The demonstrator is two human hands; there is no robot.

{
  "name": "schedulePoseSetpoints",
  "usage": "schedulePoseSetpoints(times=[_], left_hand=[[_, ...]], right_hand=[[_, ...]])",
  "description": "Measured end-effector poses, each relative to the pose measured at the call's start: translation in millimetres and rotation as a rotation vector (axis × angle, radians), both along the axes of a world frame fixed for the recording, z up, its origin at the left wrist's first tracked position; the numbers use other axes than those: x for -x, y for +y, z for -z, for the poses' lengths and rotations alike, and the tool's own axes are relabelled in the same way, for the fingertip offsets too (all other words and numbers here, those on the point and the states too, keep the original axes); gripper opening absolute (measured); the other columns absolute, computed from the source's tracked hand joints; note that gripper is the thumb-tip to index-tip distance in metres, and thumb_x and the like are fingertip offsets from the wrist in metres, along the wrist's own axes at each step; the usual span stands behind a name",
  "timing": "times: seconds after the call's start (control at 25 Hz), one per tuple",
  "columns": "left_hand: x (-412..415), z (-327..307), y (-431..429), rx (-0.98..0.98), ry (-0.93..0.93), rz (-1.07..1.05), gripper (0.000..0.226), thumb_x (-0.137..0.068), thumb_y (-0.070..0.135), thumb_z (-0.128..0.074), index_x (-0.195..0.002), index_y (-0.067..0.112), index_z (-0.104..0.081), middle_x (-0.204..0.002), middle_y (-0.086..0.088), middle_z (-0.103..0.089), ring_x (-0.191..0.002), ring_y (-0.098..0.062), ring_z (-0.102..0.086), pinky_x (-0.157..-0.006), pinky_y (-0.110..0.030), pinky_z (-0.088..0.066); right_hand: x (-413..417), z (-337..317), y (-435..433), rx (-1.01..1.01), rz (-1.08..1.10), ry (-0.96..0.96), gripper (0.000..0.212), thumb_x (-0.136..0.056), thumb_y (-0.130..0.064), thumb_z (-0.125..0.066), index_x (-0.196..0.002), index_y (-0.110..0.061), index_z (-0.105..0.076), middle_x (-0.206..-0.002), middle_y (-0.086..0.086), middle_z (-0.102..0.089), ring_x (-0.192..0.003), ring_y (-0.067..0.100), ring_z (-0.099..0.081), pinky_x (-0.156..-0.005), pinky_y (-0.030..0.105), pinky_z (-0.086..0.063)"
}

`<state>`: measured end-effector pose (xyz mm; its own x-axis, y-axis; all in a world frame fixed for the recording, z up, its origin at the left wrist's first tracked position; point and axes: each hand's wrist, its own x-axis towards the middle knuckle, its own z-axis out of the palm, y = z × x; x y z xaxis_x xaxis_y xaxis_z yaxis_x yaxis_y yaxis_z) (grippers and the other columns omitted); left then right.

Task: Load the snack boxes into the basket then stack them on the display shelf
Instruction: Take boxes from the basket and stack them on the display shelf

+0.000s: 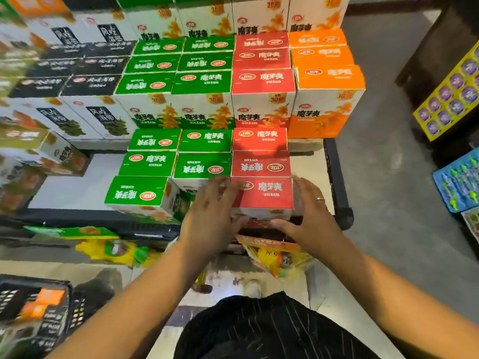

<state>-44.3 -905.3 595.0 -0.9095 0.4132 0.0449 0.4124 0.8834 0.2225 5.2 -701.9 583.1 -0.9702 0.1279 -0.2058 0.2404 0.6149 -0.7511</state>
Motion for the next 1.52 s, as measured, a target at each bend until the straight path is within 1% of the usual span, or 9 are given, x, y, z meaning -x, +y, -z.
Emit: schedulePoseSetpoints(times=[0.12, 0.24, 0.36, 0.56, 0.68, 0.84, 1.0, 1.2, 1.52], left_hand=[[-3.5, -15.9, 4.1, 0.036, -0.072, -0.090, 0.071, -0.086, 0.045, -0.069, -0.147, 0.027, -0.037, -0.150, -0.004, -0.035, -0.137, -0.028, -0.030, -0.104, -0.046, -0.041], [-16.6, -24.9, 1.8, 0.066, 0.063, -0.109, 0.071, -0.081, 0.050, -0.073, -0.139, 0.015, -0.051, -0.137, -0.009, -0.054, -0.128, -0.031, -0.047, -0.102, -0.048, -0.045], [-35.9, -32.9, -4.3, 0.101, 0.156, -0.181, 0.070, -0.086, 0.062, -0.053, -0.137, 0.014, -0.051, -0.137, -0.009, -0.056, -0.130, -0.033, -0.048, -0.109, -0.051, -0.039], [-74.0, -44.5, -32.6, 0.157, 0.182, -0.364, 0.081, -0.086, 0.072, -0.032, -0.148, 0.021, -0.037, -0.152, -0.006, -0.042, -0.141, -0.030, -0.036, -0.116, -0.050, -0.023], [-96.5, -48.7, -59.0, 0.160, 0.203, -0.427, 0.078, -0.086, 0.073, -0.034, -0.150, 0.028, -0.032, -0.152, -0.003, -0.041, -0.141, -0.030, -0.035, -0.117, -0.050, -0.020], [-127.7, -55.3, -104.7, 0.158, 0.214, -0.536, 0.083, -0.083, 0.075, -0.034, -0.150, 0.026, -0.033, -0.152, -0.002, -0.042, -0.142, -0.029, -0.034, -0.118, -0.050, -0.020], [-163.5, -55.6, -168.7, 0.119, 0.163, -0.634, 0.093, -0.077, 0.079, -0.016, -0.156, 0.030, -0.013, -0.161, 0.002, -0.023, -0.150, -0.022, -0.014, -0.119, -0.040, 0.002], [-220.3, -47.5, -278.1, 0.155, 0.157, -0.718, 0.086, -0.082, 0.075, -0.028, -0.151, 0.024, -0.032, -0.152, -0.007, -0.043, -0.141, -0.030, -0.037, -0.117, -0.048, -0.022], [-309.9, -30.2, -433.8, 0.160, 0.124, -0.924, 0.083, -0.081, 0.073, -0.032, -0.147, 0.023, -0.038, -0.146, -0.007, -0.049, -0.136, -0.032, -0.044, -0.113, -0.047, -0.029]], right_hand=[[4.0, -12.9, 17.4, -0.208, -0.092, -0.005, 0.097, -0.082, -0.051, -0.070, -0.154, -0.034, -0.007, -0.163, -0.005, -0.005, -0.150, 0.021, -0.008, -0.118, 0.045, -0.019], [9.0, -26.8, 29.7, -0.511, -0.257, 0.061, 0.087, -0.086, -0.065, -0.054, -0.153, -0.035, -0.008, -0.164, 0.000, -0.005, -0.151, 0.027, -0.002, -0.122, 0.047, -0.008], [11.4, -38.8, 26.6, -0.674, -0.361, 0.158, 0.080, -0.088, -0.070, -0.042, -0.152, -0.035, -0.010, -0.163, 0.001, -0.009, -0.149, 0.031, 0.002, -0.120, 0.051, -0.004], [7.9, -56.0, -6.7, -0.633, -0.456, 0.254, 0.085, -0.079, -0.078, -0.028, -0.152, -0.034, -0.025, -0.161, 0.000, -0.019, -0.148, 0.032, -0.002, -0.117, 0.054, -0.005], [2.8, -63.9, -36.4, -0.642, -0.520, 0.284, 0.079, -0.084, -0.073, -0.045, -0.151, -0.036, -0.024, -0.161, -0.001, -0.018, -0.149, 0.031, -0.001, -0.117, 0.054, -0.002], [-9.3, -76.2, -93.3, -0.718, -0.602, 0.369, 0.082, -0.078, -0.076, -0.045, -0.148, -0.034, -0.034, -0.158, 0.001, -0.030, -0.146, 0.035, -0.017, -0.117, 0.058, -0.013], [-28.2, -79.4, -166.5, -0.782, -0.683, 0.484, 0.082, -0.074, -0.076, -0.038, -0.141, -0.030, -0.049, -0.145, 0.008, -0.050, -0.135, 0.041, -0.039, -0.110, 0.059, -0.026], [-61.8, -77.3, -281.6, -0.752, -0.755, 0.521, 0.081, -0.072, -0.074, -0.039, -0.134, -0.024, -0.057, -0.136, 0.014, -0.056, -0.125, 0.045, -0.047, -0.098, 0.066, -0.039], [-120.0, -55.2, -468.2, -0.606, -0.887, 0.489, 0.083, -0.071, -0.074, -0.045, -0.143, -0.032, -0.045, -0.151, 0.007, -0.041, -0.140, 0.038, -0.029, -0.111, 0.060, -0.023]])
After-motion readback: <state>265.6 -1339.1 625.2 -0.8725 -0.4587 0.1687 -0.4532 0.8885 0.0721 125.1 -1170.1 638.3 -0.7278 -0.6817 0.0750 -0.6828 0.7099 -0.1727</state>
